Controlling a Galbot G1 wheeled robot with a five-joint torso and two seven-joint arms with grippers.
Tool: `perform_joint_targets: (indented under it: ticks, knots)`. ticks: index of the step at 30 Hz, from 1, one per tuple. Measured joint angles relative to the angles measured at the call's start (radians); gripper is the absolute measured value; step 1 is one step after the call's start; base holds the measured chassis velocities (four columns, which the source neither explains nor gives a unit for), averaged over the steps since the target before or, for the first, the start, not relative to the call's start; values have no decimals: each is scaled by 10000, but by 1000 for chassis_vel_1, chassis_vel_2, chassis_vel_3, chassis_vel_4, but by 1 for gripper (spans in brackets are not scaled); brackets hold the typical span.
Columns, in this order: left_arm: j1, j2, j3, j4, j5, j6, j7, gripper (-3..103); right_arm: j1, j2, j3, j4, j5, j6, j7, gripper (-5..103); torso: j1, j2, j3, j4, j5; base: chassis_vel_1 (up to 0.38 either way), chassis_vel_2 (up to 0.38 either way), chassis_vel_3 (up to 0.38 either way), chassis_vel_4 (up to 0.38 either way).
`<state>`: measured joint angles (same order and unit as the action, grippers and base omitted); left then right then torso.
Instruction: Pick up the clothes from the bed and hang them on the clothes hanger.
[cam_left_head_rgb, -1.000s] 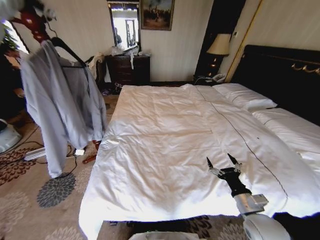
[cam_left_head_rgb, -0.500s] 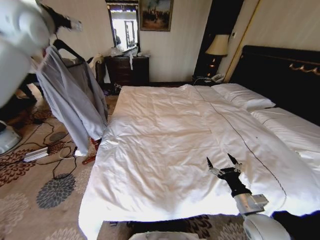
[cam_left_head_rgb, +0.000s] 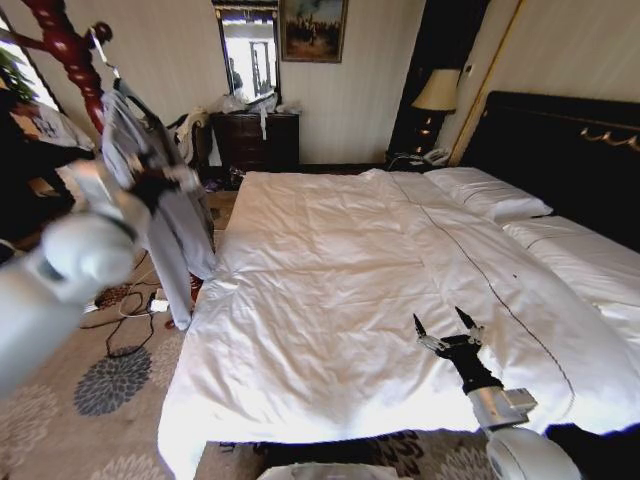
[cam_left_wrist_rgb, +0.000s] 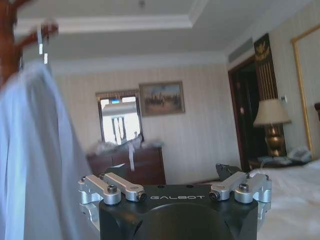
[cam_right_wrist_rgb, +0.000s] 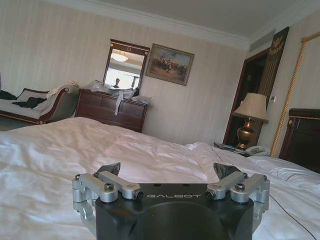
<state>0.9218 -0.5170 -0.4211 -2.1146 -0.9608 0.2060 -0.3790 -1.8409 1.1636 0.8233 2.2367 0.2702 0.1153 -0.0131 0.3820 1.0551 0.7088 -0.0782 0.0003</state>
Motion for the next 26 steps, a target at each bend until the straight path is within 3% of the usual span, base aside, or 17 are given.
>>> perform_joint_targets:
  ticks: [1, 6, 7, 10, 13, 16, 18, 21, 26]
  knots:
    - [0, 0, 0, 0, 0, 0, 0, 100, 0, 0, 0, 0, 0, 0, 0, 100, 0, 0, 0, 0, 0, 0, 0, 0, 0]
    - [3589, -1553, -1893, -701, 1339, -554, 676, 100, 0, 0, 0, 1, 0, 0, -1, 100, -2, 1, -1, 4, -4, 0, 0, 0, 0]
    - [3589, -1553, -1893, -701, 1339, -554, 676, 100, 0, 0, 0, 1, 0, 0, -1, 100, -2, 1, -1, 4, -4, 0, 0, 0, 0]
    - [5155, -2485, -2450, -968, 2408, -1125, 1225, 100, 0, 0, -1, 1, 0, 0, -1, 100, -2, 1, -1, 3, 1, 0, 0, 0, 0]
    - [5756, -3213, -2590, -1211, 3066, -1470, 1416, 100, 0, 0, 0, 1, 0, 0, -1, 100, -2, 1, -1, 4, -5, 0, 0, 0, 0]
    - [6785, -4303, -2723, -1684, 4131, -2333, 1617, 100, 0, 0, 0, 1, 0, 0, -1, 100, -2, 1, -1, -1, 0, 0, 0, 0, 0]
    - [7122, -4558, -2754, -1806, 4362, -2610, 1706, 100, 0, 0, 0, 1, 0, 0, 0, 100, -2, 1, -1, 0, -2, 0, 0, 0, 0]
    - [8568, -5544, -2853, -2254, 5273, -3406, 2151, 100, 0, -1, -1, 1, 0, 0, -1, 100, -4, 2, -2, 8, -1, 0, 0, 0, 0]
    - [9549, -6367, -2814, -2468, 6417, -4055, 2574, 100, 0, 0, 0, 1, 0, 0, -1, 100, -3, 1, -1, 2, -1, 0, 0, 0, 0]
